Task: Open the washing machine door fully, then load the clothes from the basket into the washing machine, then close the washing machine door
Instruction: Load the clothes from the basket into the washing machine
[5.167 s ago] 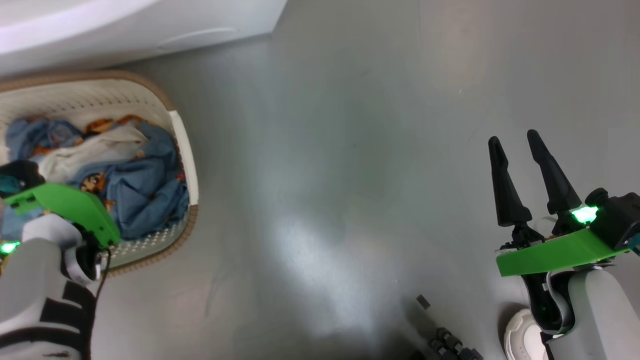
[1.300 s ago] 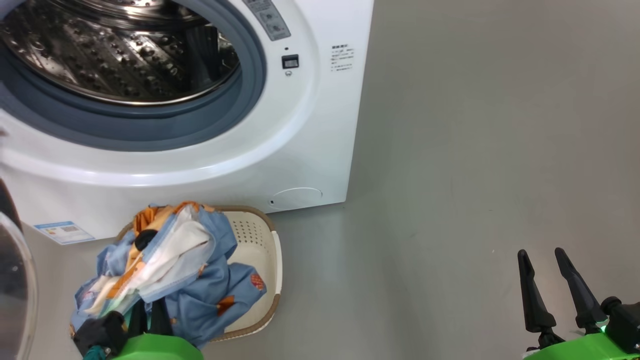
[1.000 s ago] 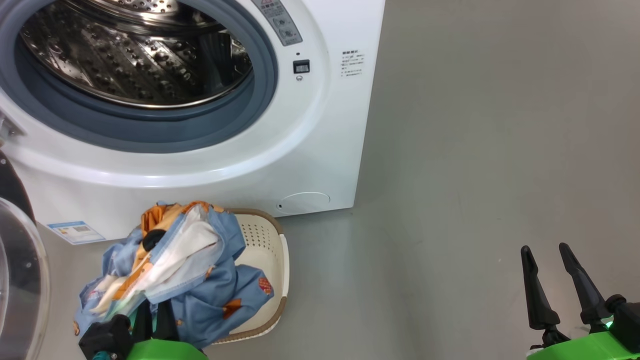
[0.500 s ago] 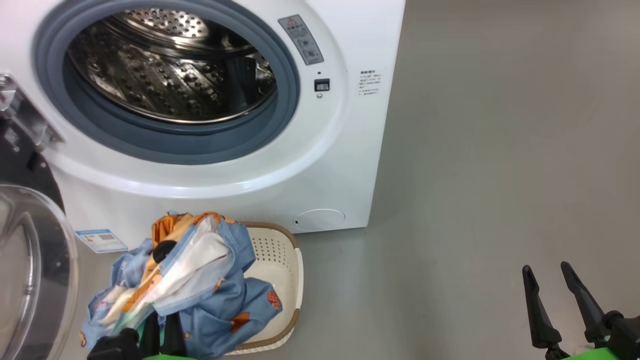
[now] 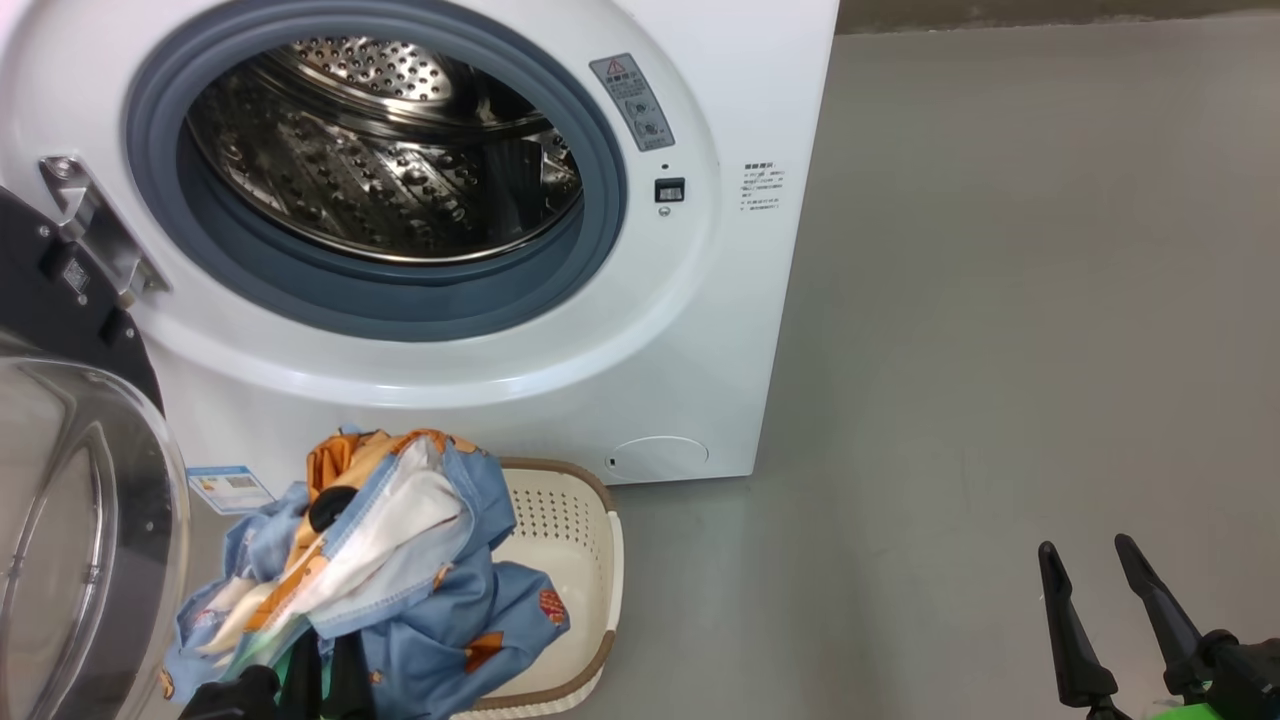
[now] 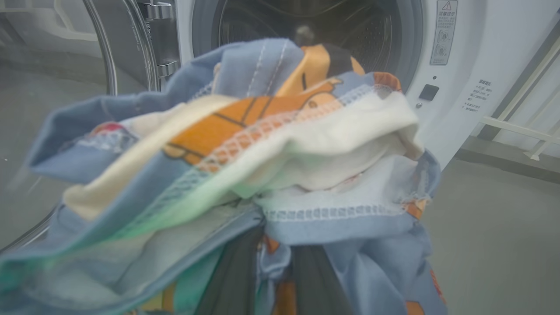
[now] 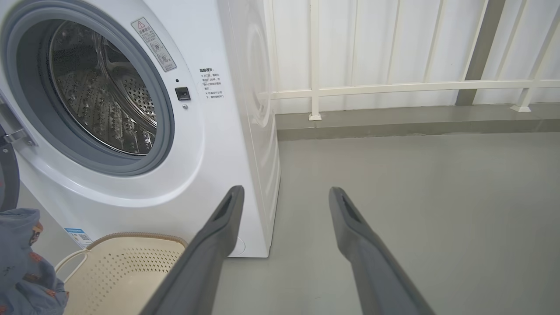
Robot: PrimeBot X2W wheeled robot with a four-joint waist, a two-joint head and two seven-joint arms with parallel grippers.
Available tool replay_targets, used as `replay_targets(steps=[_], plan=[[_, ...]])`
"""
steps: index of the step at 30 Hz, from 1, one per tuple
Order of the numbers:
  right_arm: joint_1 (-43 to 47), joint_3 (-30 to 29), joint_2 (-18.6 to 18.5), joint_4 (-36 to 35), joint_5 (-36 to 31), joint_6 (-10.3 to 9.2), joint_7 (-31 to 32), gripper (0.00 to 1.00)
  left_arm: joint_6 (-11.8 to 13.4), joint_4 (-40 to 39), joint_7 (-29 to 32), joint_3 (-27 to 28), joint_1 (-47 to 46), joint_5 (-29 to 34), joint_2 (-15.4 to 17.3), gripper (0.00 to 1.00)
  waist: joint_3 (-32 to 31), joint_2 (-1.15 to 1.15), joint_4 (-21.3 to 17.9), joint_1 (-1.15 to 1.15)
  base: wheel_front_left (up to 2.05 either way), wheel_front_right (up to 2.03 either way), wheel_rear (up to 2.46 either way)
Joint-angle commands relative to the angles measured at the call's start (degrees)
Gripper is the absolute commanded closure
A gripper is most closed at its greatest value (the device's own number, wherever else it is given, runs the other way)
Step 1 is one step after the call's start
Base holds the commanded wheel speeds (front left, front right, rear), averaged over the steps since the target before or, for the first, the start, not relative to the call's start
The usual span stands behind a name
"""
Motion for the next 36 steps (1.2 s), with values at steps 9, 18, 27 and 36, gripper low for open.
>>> replay_targets(steps=[9,18,27,36], plan=[[0.1,1.9,-0.7,-1.5,-0.6,0.09,-0.3,0.00,0.0,-3.0,-0.6,1.6,-0.9,0.9,0.7,1.00,0.3,0.00,-0.3,0.00,0.00,0.00,0.00],[-1.0,2.6,-0.5,-1.4,0.0,0.09,-0.3,0.00,-0.6,-2.3,-0.6,1.1,-3.5,1.2,0.7,1.00,1.7,0.00,-1.8,0.00,0.00,0.00,0.00],[-2.4,2.8,0.3,-1.1,0.7,0.09,-0.3,0.00,-1.5,-0.3,-0.6,1.8,-7.2,2.1,0.7,1.00,3.9,0.00,-4.7,0.00,0.00,0.00,0.00],[-4.4,3.6,1.0,-0.7,1.9,0.09,-0.3,0.00,-2.1,4.8,-0.6,5.0,-15.6,4.5,0.8,1.00,8.0,0.00,-8.3,0.00,0.00,0.00,0.00]])
